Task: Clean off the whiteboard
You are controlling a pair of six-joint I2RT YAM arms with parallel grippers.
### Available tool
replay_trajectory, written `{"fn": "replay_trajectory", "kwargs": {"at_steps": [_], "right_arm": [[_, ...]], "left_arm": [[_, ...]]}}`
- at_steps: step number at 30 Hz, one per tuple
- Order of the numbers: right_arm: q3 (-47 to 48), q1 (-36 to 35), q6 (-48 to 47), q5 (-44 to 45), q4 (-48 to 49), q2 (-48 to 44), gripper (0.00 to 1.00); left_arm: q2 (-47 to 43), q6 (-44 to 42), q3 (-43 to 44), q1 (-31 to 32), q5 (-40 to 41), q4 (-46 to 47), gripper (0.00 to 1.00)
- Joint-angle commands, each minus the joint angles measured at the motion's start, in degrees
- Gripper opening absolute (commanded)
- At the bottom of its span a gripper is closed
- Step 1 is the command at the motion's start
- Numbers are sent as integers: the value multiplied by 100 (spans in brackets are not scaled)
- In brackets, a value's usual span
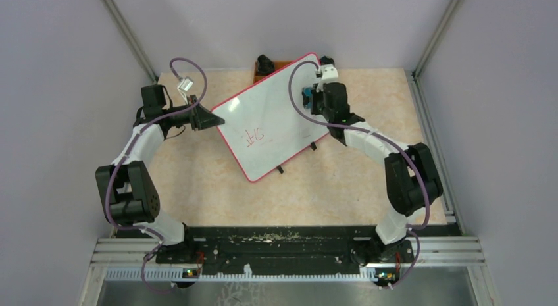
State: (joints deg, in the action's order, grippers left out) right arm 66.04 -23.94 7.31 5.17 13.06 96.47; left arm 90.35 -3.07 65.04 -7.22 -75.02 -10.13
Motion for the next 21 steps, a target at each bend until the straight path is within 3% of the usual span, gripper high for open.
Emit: {"fn": "replay_trajectory", "kwargs": {"at_steps": [1, 9, 21], "right_arm": [[-177, -677, 174, -309, 156, -133, 0], [-369, -1990, 68, 333, 191, -400, 0], [480, -3522, 8, 1004, 174, 930, 0]], "left_arm": [[1, -413, 175, 32, 13, 125, 0], [26, -411, 180, 35, 5, 121, 0], [-26, -440, 161, 34, -12, 90, 0]]}}
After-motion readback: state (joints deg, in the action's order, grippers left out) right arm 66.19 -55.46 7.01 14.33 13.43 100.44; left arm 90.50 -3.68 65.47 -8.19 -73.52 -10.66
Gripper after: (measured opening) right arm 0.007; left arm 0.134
